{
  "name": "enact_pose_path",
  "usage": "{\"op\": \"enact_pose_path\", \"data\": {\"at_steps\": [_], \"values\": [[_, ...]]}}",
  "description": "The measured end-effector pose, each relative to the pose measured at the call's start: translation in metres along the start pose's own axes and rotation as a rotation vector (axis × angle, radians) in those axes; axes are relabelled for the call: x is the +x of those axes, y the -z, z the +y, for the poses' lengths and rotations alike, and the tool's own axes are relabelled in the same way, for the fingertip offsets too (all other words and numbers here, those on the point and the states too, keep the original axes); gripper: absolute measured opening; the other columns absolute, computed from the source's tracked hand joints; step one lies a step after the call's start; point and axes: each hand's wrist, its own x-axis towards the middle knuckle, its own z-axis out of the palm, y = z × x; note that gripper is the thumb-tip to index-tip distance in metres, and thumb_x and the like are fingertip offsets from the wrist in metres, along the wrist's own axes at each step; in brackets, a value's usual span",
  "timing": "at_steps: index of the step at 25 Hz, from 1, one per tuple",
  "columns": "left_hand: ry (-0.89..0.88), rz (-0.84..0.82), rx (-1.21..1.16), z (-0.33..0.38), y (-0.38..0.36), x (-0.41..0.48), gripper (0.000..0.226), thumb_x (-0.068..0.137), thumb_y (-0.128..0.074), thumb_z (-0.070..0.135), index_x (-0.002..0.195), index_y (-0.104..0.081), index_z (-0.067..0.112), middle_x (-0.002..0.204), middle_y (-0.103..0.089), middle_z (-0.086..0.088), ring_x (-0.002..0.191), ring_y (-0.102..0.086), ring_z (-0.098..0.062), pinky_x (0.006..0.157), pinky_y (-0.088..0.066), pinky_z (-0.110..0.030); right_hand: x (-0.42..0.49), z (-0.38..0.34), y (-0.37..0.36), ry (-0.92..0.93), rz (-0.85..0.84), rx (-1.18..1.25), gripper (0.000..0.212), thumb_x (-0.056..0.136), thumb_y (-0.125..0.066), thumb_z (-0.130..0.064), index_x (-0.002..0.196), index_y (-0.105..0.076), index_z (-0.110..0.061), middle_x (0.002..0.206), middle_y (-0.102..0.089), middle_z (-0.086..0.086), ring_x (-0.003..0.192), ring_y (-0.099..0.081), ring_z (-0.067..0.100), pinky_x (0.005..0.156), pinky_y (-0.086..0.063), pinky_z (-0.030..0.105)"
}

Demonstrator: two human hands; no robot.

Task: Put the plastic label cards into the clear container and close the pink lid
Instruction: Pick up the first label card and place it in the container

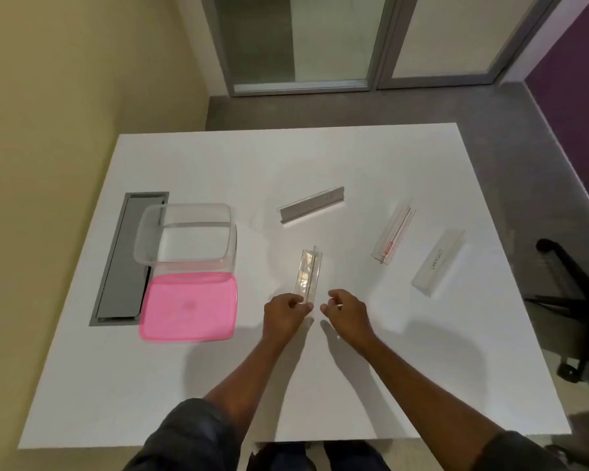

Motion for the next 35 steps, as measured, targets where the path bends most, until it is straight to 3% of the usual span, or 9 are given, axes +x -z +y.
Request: {"op": "enact_pose_path", "data": {"at_steps": [6,11,15,18,22,26,30,32,35], "values": [[0.009,0.070,-0.010,-0.005,-0.012,0.002,0.017,0.098,-0.075,0.018,0.105,-0.087,0.008,0.099,-0.085,-0.008,0.095,-0.078,-0.026,0.093,-0.063,-0.038,0.009,0.011,-0.003,-0.076,-0.048,0.020,0.043,0.103,-0.071,-0.020,0.143,-0.063,-0.008,0.115,-0.067,0.000,0.110,-0.064,0.018,0.102,-0.055,0.033],[0.055,0.072,-0.057,-0.004,-0.014,0.005,0.019,0.099,-0.069,0.009,0.093,-0.087,0.007,0.084,-0.084,-0.010,0.084,-0.079,-0.032,0.081,-0.063,-0.039,0.018,0.009,-0.006,-0.102,-0.066,0.084,0.034,0.103,-0.066,-0.016,0.135,-0.067,-0.006,0.125,-0.074,0.013,0.117,-0.071,0.033,0.105,-0.059,0.052],[0.129,0.071,-0.225,0.001,-0.013,0.001,0.021,0.099,-0.067,0.002,0.100,-0.087,0.010,0.088,-0.085,-0.011,0.080,-0.082,-0.027,0.085,-0.070,-0.042,0.022,0.005,-0.006,-0.106,-0.086,0.163,0.017,0.102,-0.066,-0.011,0.116,-0.074,-0.008,0.112,-0.079,0.009,0.102,-0.078,0.031,0.092,-0.066,0.052],[0.164,0.093,-0.281,-0.001,-0.013,0.001,0.021,0.100,-0.066,0.002,0.105,-0.085,0.010,0.088,-0.085,-0.012,0.069,-0.080,-0.012,0.071,-0.069,-0.027,0.022,0.002,-0.002,-0.110,-0.102,0.223,0.015,0.103,-0.070,-0.015,0.116,-0.077,-0.012,0.113,-0.081,0.006,0.095,-0.080,0.025,0.088,-0.069,0.044],[0.148,0.124,-0.279,0.004,-0.014,-0.001,0.030,0.103,-0.069,0.007,0.130,-0.078,0.017,0.114,-0.084,-0.006,0.086,-0.083,-0.016,0.075,-0.068,-0.022,0.020,0.000,0.006,-0.094,-0.079,0.259,0.018,0.102,-0.073,-0.017,0.119,-0.077,-0.012,0.112,-0.081,0.006,0.098,-0.079,0.027,0.093,-0.068,0.047],[0.140,0.096,-0.302,0.013,-0.017,-0.005,0.044,0.107,-0.066,0.009,0.150,-0.065,0.020,0.101,-0.082,0.002,0.084,-0.083,-0.016,0.060,-0.057,-0.008,0.015,-0.002,0.011,-0.010,-0.015,0.170,0.029,0.104,-0.072,-0.025,0.131,-0.073,-0.016,0.119,-0.077,0.000,0.103,-0.073,0.019,0.100,-0.064,0.039],[0.232,-0.001,-0.333,0.027,-0.018,-0.005,0.047,0.104,-0.073,0.023,0.149,-0.064,0.016,0.131,-0.079,-0.009,0.099,-0.082,-0.021,0.087,-0.068,-0.024,0.012,-0.003,0.017,0.088,-0.007,0.133,0.043,0.099,-0.077,-0.036,0.140,-0.069,-0.023,0.140,-0.071,-0.002,0.107,-0.067,0.010,0.088,-0.054,0.021],[0.343,-0.085,-0.472,0.033,-0.018,-0.006,0.032,0.103,-0.073,0.033,0.132,-0.072,0.018,0.131,-0.079,-0.011,0.106,-0.081,-0.024,0.094,-0.068,-0.034,0.010,0.000,0.019,0.115,-0.014,0.079,0.051,0.096,-0.080,-0.044,0.142,-0.069,-0.025,0.143,-0.070,-0.003,0.107,-0.067,0.009,0.085,-0.053,0.020],[0.365,-0.189,-0.546,0.039,-0.016,-0.008,0.044,0.101,-0.073,0.048,0.128,-0.072,0.014,0.125,-0.080,-0.011,0.113,-0.078,-0.026,0.102,-0.065,-0.040,0.004,0.006,0.023,0.163,-0.018,0.042,0.062,0.090,-0.085,-0.044,0.145,-0.064,-0.026,0.143,-0.070,0.000,0.109,-0.068,0.012,0.086,-0.059,0.026]]}}
